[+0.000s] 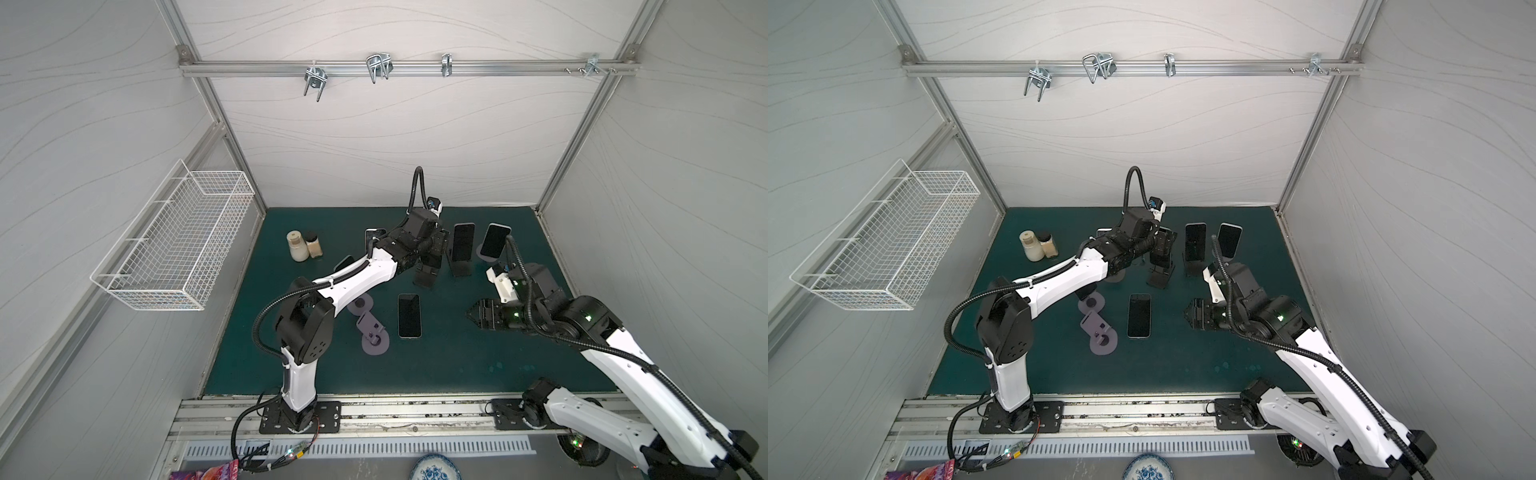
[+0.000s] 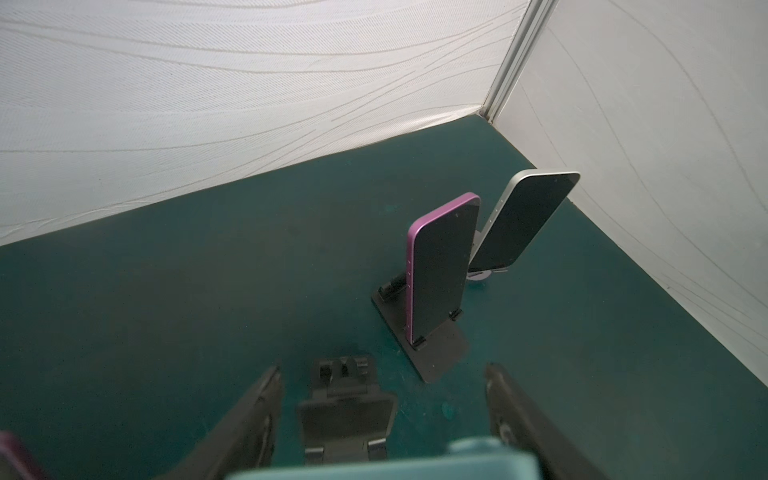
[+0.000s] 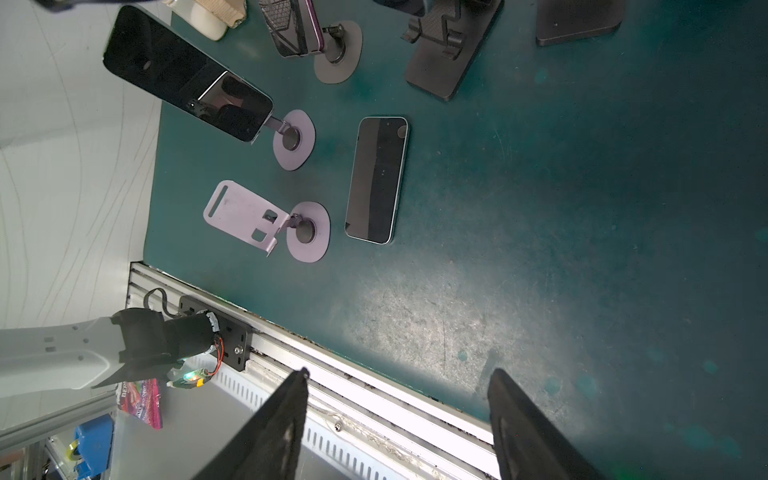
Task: Remove the phone from the phone stand
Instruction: 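Carry the teal phone toward open table nearer the robot with the left gripper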
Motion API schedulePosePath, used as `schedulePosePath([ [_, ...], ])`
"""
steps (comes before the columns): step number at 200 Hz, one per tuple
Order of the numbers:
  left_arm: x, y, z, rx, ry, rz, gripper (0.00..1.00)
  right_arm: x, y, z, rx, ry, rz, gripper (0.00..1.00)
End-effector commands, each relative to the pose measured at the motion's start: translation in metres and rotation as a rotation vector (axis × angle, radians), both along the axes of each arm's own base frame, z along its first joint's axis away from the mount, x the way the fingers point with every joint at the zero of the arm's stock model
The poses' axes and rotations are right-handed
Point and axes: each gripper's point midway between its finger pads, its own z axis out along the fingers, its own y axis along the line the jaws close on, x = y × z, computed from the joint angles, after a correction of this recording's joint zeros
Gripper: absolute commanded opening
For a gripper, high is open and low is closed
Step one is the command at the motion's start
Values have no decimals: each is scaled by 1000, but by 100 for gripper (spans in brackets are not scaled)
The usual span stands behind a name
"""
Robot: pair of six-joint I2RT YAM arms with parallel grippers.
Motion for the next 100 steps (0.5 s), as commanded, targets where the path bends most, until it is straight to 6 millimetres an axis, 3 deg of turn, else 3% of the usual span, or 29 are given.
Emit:
schedulePosePath([
  [1, -14, 2, 48, -82, -65, -18, 45, -1, -8, -4, -20, 5, -33, 70],
  [60, -44, 5, 74, -82, -71, -52, 43, 5, -8, -3, -20, -14, -54, 70],
  [100, -66, 7, 75, -86, -59, -62, 43, 6, -16, -6, -54, -38, -66, 70],
])
